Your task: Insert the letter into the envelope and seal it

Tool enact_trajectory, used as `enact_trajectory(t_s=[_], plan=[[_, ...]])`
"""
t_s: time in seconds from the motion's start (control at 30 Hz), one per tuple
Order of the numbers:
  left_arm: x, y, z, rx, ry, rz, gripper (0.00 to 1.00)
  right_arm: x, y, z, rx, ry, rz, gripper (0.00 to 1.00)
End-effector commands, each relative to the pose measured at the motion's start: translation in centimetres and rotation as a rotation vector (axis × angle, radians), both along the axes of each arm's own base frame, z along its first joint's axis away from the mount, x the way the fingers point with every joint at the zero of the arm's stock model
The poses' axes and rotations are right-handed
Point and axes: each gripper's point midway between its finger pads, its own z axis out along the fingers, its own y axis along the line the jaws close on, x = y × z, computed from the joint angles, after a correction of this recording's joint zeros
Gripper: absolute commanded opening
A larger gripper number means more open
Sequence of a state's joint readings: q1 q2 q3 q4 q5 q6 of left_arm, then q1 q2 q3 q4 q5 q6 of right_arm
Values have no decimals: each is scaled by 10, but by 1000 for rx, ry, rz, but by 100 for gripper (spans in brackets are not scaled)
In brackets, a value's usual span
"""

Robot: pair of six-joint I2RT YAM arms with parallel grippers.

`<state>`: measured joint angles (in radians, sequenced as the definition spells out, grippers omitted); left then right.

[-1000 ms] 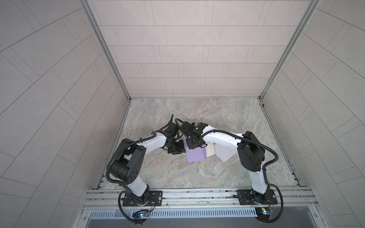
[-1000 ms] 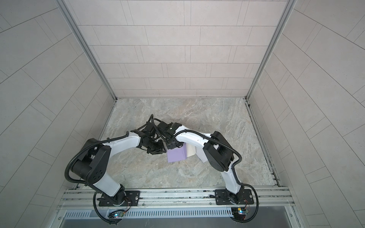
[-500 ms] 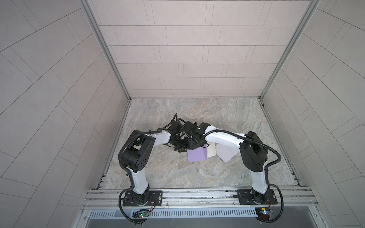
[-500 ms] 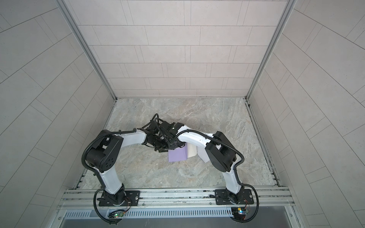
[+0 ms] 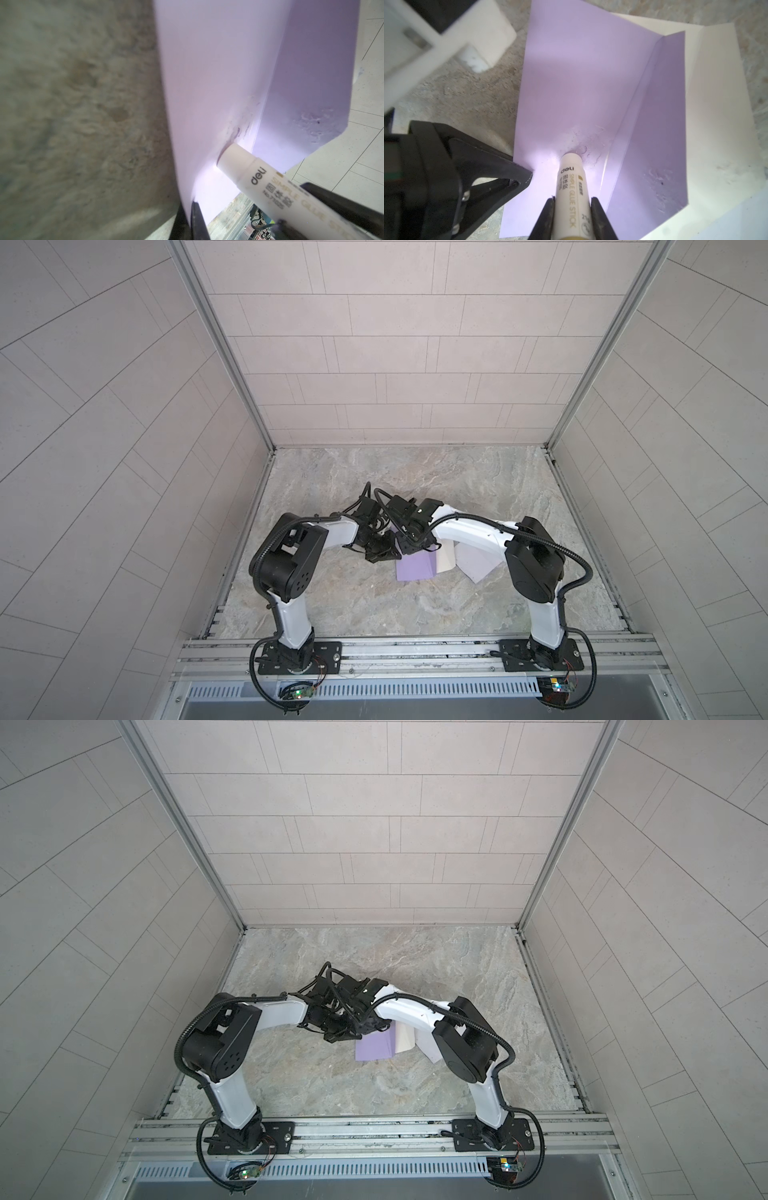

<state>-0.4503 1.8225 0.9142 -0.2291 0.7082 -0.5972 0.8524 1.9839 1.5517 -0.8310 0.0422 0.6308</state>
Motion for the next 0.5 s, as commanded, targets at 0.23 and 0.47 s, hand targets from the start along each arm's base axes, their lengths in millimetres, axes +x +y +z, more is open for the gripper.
enact_trajectory(t_s=[0.23,0.47], plan=[[-18,53,-20,314,12,-9,0,11,-49,-21,-183,-13,-114,0],[-24,54,-23,317,19,-13,0,12,-28,-6,0,-31,-89,0]])
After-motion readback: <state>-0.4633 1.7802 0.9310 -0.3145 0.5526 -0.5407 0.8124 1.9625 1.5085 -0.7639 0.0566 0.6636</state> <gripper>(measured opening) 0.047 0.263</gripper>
